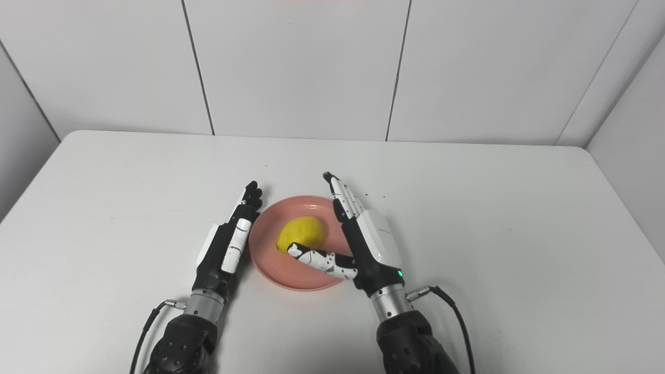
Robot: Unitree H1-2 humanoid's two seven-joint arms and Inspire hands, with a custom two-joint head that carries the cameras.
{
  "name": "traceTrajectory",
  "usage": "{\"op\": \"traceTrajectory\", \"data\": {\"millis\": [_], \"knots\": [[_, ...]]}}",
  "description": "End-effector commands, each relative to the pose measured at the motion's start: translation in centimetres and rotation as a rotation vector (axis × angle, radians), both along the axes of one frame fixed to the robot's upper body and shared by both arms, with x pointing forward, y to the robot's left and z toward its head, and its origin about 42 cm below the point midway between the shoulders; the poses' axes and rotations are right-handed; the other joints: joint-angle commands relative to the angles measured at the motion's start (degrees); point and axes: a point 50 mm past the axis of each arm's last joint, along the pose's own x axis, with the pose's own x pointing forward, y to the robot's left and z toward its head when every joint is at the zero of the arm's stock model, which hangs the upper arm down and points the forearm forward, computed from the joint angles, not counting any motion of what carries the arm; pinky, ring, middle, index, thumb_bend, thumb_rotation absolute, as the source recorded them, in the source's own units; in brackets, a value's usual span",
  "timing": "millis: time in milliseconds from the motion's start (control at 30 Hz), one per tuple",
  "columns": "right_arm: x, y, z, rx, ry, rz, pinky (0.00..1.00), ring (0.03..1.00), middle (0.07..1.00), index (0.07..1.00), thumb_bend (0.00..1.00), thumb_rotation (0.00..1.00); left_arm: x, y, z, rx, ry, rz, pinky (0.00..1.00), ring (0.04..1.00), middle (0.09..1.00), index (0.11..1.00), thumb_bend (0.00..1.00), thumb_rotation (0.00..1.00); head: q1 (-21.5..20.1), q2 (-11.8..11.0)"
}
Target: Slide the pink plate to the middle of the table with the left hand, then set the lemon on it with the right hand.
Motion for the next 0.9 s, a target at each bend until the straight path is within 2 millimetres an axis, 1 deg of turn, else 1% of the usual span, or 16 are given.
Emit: {"op": "traceTrajectory", "data": {"millis": [0,67,200,233,400,567,767,867], "knots": [[0.2,0.1,1.5,0.106,-0.076,-0.003,0.94,0.982,0.999,0.996,0.68,0.90,-0.4,0.4,-1.3,0.001,0.019,0.031,1.00,1.000,1.000,1.000,0.69,1.00,-0.05,0.01],[0.1,-0.5,1.3,0.143,-0.054,-0.018,0.94,0.987,1.000,0.999,0.63,0.90,-0.3,0.6,-1.2,0.005,0.018,0.040,1.00,1.000,1.000,1.000,0.70,1.00,-0.13,0.06],[0.4,-1.3,0.7,0.207,-0.007,-0.053,0.96,0.999,1.000,0.999,0.61,0.95,-0.2,1.0,-1.2,0.022,0.012,0.061,1.00,1.000,1.000,1.000,0.68,1.00,-0.41,-0.09],[0.5,-1.5,0.6,0.215,0.001,-0.057,0.97,1.000,1.000,1.000,0.62,0.99,-0.1,1.1,-1.1,0.023,0.011,0.065,1.00,1.000,1.000,1.000,0.68,1.00,-0.41,-0.09],[0.8,-2.2,-0.3,0.258,0.036,-0.096,0.98,1.000,1.000,0.999,0.65,1.00,0.1,1.5,-1.2,-0.008,0.017,0.080,1.00,1.000,1.000,1.000,0.69,1.00,-0.68,-0.04],[0.8,-2.0,-0.9,0.356,0.099,-0.079,1.00,1.000,1.000,1.000,0.62,1.00,0.1,1.7,-1.2,-0.002,0.016,0.085,1.00,1.000,1.000,1.000,0.70,1.00,-0.99,-0.06],[0.6,-1.7,-1.8,0.446,0.170,-0.081,1.00,1.000,1.000,1.000,0.67,1.00,-0.1,1.7,-1.2,-0.007,0.019,0.080,1.00,1.000,1.000,1.000,0.71,1.00,-1.22,0.05],[0.6,-1.7,-2.2,0.490,0.182,-0.068,1.00,1.000,1.000,1.000,0.64,1.00,-0.1,1.7,-1.2,-0.006,0.020,0.076,1.00,1.000,1.000,1.000,0.70,1.00,-1.16,0.15]]}}
